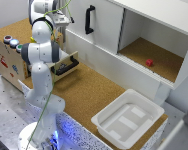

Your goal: Place the purple block on top of the drawer

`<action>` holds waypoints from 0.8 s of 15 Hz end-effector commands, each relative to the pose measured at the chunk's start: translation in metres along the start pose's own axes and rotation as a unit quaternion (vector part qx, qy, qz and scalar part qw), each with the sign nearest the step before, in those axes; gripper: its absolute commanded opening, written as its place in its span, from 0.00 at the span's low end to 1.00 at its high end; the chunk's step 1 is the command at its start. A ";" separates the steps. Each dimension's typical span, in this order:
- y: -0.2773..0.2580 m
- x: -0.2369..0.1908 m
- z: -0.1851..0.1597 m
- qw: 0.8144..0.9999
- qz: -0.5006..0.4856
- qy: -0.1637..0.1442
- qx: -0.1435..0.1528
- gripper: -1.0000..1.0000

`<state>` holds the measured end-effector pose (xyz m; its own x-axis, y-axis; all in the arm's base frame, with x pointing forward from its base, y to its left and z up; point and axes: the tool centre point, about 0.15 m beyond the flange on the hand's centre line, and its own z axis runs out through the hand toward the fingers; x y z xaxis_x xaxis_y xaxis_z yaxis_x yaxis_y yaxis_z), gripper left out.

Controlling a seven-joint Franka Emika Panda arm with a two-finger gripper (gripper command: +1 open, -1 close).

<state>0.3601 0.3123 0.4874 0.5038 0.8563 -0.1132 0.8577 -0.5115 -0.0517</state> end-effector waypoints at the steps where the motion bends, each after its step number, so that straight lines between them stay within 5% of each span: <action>1: 0.024 -0.088 0.023 0.996 0.074 0.049 -0.007 1.00; 9: 0.085 -0.218 0.037 0.981 0.183 0.063 -0.003 1.00; 12: 0.138 -0.266 0.046 0.968 0.246 0.042 0.015 1.00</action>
<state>0.3372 0.1163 0.4835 0.7874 0.5980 -0.1494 0.6065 -0.7950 0.0146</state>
